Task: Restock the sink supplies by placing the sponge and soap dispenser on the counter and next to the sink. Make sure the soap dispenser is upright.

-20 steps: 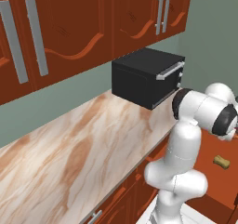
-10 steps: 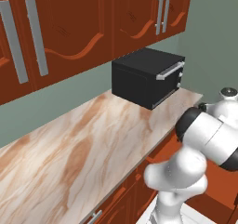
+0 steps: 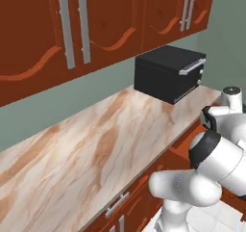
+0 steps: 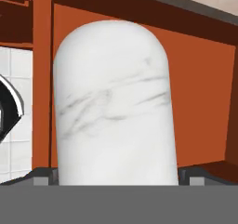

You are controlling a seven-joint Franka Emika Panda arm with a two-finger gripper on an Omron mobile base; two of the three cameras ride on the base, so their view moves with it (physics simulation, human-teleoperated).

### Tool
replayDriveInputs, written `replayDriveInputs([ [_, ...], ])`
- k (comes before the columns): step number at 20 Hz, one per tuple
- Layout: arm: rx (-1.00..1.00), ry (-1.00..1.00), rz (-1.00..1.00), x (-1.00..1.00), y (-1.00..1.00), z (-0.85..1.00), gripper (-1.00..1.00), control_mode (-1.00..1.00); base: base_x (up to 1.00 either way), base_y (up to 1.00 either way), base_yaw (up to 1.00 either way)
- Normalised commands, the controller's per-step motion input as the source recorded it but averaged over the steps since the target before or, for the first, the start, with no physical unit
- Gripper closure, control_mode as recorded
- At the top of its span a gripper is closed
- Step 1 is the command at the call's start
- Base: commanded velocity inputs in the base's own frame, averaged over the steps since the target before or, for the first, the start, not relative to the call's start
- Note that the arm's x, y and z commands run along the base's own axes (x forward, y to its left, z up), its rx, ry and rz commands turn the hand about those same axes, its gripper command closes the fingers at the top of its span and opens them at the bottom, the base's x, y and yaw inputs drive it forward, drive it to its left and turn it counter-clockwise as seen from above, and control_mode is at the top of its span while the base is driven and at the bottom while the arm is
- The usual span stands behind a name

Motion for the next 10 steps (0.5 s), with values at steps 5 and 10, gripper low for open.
replayDriveInputs([
  [5,0.00,0.00,0.00,0.00,0.00,0.00,1.00,1.00,-0.90,0.96,0.42],
  [10,0.00,0.00,0.00,0.00,0.00,0.00,1.00,1.00,-0.90,0.59,0.56],
])
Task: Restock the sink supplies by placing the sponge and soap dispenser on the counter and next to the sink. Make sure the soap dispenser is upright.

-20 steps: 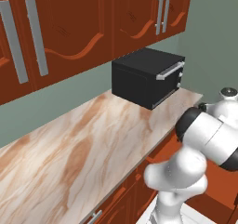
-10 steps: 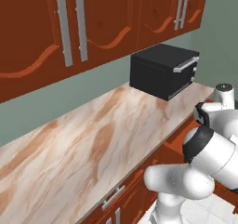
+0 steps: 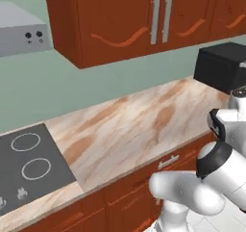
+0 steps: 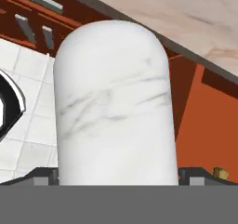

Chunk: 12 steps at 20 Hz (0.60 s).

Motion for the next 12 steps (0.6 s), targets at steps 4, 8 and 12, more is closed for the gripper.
replayDriveInputs([
  [4,0.00,0.00,0.00,0.00,0.00,0.00,1.00,1.00,-0.57,0.57,0.67],
  [8,0.00,0.00,0.00,0.00,0.00,0.00,1.00,1.00,-0.23,0.50,0.73],
  [12,0.00,0.00,0.00,0.00,0.00,0.00,1.00,1.00,0.00,0.33,0.77],
])
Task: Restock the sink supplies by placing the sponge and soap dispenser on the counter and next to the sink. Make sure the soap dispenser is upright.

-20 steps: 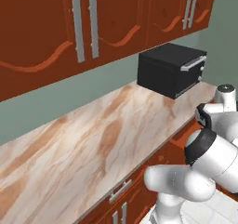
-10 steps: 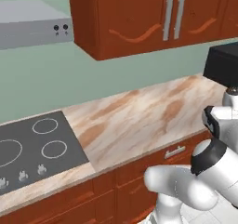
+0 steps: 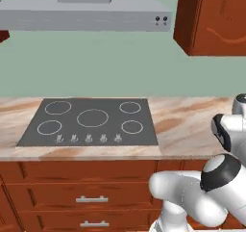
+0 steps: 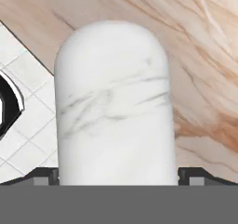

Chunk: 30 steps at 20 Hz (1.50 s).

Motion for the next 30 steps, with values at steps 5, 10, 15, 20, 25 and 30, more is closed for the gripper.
replayDriveInputs([
  [5,0.00,0.00,0.00,0.00,0.00,0.00,1.00,1.00,0.00,0.54,0.76],
  [10,0.00,0.00,0.00,0.00,0.00,0.00,1.00,1.00,0.00,0.65,0.79],
  [15,0.00,0.00,0.00,0.00,0.00,0.00,1.00,1.00,0.00,0.66,0.80],
  [20,0.00,0.00,0.00,0.00,0.00,0.00,1.00,1.00,0.00,0.63,0.80],
  [25,0.00,0.00,0.00,0.00,0.00,0.00,1.00,1.00,0.00,0.60,0.80],
  [30,0.00,0.00,0.00,0.00,0.00,0.00,1.00,1.00,0.00,0.67,0.78],
])
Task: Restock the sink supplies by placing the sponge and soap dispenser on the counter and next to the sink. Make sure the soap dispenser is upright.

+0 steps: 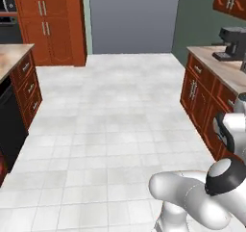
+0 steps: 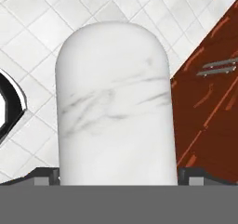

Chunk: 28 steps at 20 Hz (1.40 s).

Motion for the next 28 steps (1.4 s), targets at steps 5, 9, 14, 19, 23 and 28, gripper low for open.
replayDriveInputs([
  [5,0.00,0.00,0.00,0.00,0.00,0.00,1.00,1.00,0.01,0.60,0.74],
  [9,0.00,0.00,0.00,0.00,0.00,0.00,1.00,1.00,0.13,0.58,0.68],
  [14,0.00,0.00,0.00,0.00,0.00,0.00,1.00,1.00,0.37,0.33,0.66],
  [19,0.00,0.00,0.00,0.00,0.00,0.00,1.00,1.00,0.60,0.09,0.67],
  [23,0.00,0.00,0.00,0.00,0.00,0.00,1.00,1.00,0.70,0.04,0.65],
  [28,0.00,0.00,0.00,0.00,0.00,0.00,1.00,1.00,1.00,-0.24,0.56],
])
